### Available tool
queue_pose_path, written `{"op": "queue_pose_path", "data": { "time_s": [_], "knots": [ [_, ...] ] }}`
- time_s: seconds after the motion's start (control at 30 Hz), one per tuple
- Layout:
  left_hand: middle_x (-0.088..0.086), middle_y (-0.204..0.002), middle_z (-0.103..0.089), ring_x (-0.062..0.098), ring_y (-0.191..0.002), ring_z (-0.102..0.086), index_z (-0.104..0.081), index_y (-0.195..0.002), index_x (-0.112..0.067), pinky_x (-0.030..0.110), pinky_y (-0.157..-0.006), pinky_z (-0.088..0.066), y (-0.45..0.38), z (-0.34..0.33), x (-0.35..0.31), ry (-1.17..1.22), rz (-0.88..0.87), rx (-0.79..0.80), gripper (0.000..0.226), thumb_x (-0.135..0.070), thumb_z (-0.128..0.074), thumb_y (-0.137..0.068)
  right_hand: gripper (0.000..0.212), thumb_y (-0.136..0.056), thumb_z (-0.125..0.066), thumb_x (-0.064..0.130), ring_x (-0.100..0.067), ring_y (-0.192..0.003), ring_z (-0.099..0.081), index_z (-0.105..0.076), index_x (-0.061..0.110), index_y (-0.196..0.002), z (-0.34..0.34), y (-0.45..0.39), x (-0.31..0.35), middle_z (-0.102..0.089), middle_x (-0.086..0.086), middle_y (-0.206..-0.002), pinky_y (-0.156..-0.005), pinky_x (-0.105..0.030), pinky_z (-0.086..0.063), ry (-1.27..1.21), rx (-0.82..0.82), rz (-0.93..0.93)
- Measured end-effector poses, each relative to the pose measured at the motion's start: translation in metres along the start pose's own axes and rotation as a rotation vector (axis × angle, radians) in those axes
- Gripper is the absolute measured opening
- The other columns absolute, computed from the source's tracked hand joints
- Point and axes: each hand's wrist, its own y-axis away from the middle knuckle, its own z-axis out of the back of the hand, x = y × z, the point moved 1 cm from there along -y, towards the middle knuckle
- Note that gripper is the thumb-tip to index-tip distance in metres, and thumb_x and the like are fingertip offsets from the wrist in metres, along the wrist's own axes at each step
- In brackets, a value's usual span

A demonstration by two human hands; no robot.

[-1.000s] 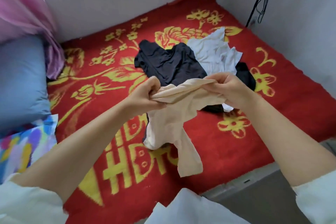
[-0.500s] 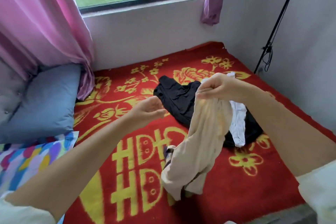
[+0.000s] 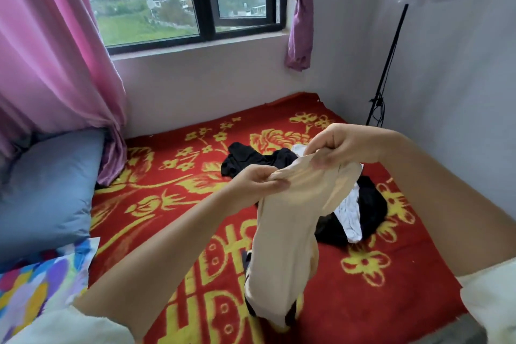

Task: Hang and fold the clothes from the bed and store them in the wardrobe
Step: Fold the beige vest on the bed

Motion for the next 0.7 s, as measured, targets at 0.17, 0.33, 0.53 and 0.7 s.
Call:
{"op": "queue_pose_path", "data": {
  "time_s": [0.17, 0.33, 0.53, 0.7],
  "knots": [
    [-0.013, -0.061, -0.053, 0.002, -0.056, -0.048, -0.055, -0.071, -0.008, 0.013, -0.054, -0.038, 0.014, 0.014, -0.009, -0.074, 0.043, 0.104, 0.032, -0.036, -0.068, -0.062, 0.029, -0.077, -0.066, 0.014, -0.001, -0.056, -0.047, -0.062, 0.037, -0.060, -0.004, 0.002, -0.007, -0.054, 0.017, -0.058, -0.054, -0.014, -0.036, 0.351, 0.043, -0.181],
    [-0.004, -0.088, -0.056, 0.014, -0.082, -0.052, -0.056, -0.113, -0.011, 0.023, -0.067, -0.042, 0.026, 0.017, 0.001, -1.108, 0.384, 0.476, 0.031, -0.022, -0.063, -0.084, 0.018, -0.084, -0.060, 0.007, 0.000, -0.052, -0.043, -0.062, 0.016, -0.069, -0.005, -0.003, -0.006, -0.048, 0.013, -0.059, -0.052, -0.013, -0.033, 0.380, 0.019, -0.161],
    [0.009, -0.114, -0.060, 0.024, -0.103, -0.054, -0.056, -0.122, -0.006, 0.030, -0.091, -0.041, 0.053, 0.024, 0.044, -1.413, 0.681, 0.742, 0.036, -0.027, -0.050, -0.093, 0.030, -0.068, -0.045, -0.002, -0.001, -0.056, -0.051, -0.066, 0.019, -0.063, -0.005, -0.005, -0.010, -0.057, 0.012, -0.059, -0.055, -0.011, -0.040, -0.351, -0.168, 0.176],
    [0.004, -0.097, -0.057, 0.021, -0.089, -0.052, -0.059, -0.110, -0.006, 0.029, -0.077, -0.039, 0.068, 0.090, 0.044, -1.396, 0.727, 0.293, 0.038, -0.034, -0.035, -0.099, 0.028, -0.071, -0.048, 0.008, -0.002, -0.053, -0.059, -0.072, 0.021, -0.061, 0.025, -0.007, -0.028, -0.064, 0.009, -0.060, -0.052, -0.013, -0.047, -0.663, -0.301, 0.201]
  ]
}}
